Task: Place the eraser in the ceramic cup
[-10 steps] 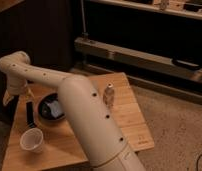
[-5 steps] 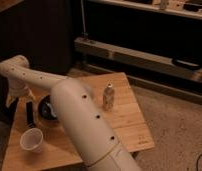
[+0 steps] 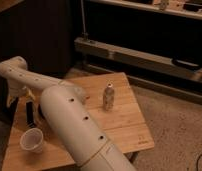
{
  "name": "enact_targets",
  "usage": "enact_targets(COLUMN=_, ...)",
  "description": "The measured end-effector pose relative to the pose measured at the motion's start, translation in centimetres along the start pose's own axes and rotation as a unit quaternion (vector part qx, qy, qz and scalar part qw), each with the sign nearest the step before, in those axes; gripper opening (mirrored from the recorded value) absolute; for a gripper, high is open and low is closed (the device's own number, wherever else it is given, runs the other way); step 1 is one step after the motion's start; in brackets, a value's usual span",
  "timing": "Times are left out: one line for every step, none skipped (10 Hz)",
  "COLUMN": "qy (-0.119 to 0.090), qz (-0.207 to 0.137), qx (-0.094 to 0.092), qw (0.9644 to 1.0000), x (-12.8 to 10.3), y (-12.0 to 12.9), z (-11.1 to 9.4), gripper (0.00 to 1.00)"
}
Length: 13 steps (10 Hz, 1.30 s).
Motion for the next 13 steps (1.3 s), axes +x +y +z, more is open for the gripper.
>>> enact_targets(qy=0.001, qz=0.001, qx=0.000, qw=1.0000, x=0.1, y=0.4, z=0.9, gripper=0.80)
enact_targets(qy=0.001, qz=0.004, qx=0.000, qw=1.0000, x=0.1, y=0.8, z=1.5, gripper=0.80)
enact_targets(qy=0.002, qz=0.007, qx=0.002, qw=1.0000, x=-0.1, y=0.9, z=1.8, gripper=0.80)
enact_targets(qy=0.001, qz=0.012, qx=0.004, qw=0.9999, x=-0.2, y=1.3, z=2.1, gripper=0.75)
enact_targets(qy=0.002, qz=0.015, qx=0.006, qw=0.9999, x=-0.3, y=1.6, z=2.2, gripper=0.66)
enact_targets(qy=0.003, qz=0.015, qx=0.007, qw=0.9998, x=-0.6, y=1.6, z=2.2, gripper=0.53)
enact_targets(qy=0.003, qz=0.015, qx=0.008, qw=0.9999, x=-0.7, y=1.7, z=2.1, gripper=0.45)
enact_targets(qy=0.004, qz=0.013, qx=0.007, qw=0.9999, x=-0.9, y=1.7, z=1.9, gripper=0.36)
enact_targets(qy=0.003, qz=0.008, qx=0.008, qw=0.9999, x=-1.3, y=1.4, z=1.6, gripper=0.23)
enact_targets(qy=0.001, qz=0.001, qx=0.010, qw=1.0000, x=-1.5, y=1.0, z=1.4, gripper=0.15)
enact_targets(qy=-0.003, qz=-0.007, qx=0.015, qw=0.9998, x=-1.9, y=0.6, z=1.1, gripper=0.06)
enact_targets(qy=-0.004, qz=-0.014, qx=0.019, qw=0.9997, x=-2.3, y=0.7, z=0.3, gripper=0.01)
enact_targets(qy=0.001, qz=-0.019, qx=0.029, qw=0.9994, x=-2.7, y=0.5, z=-1.0, gripper=0.00)
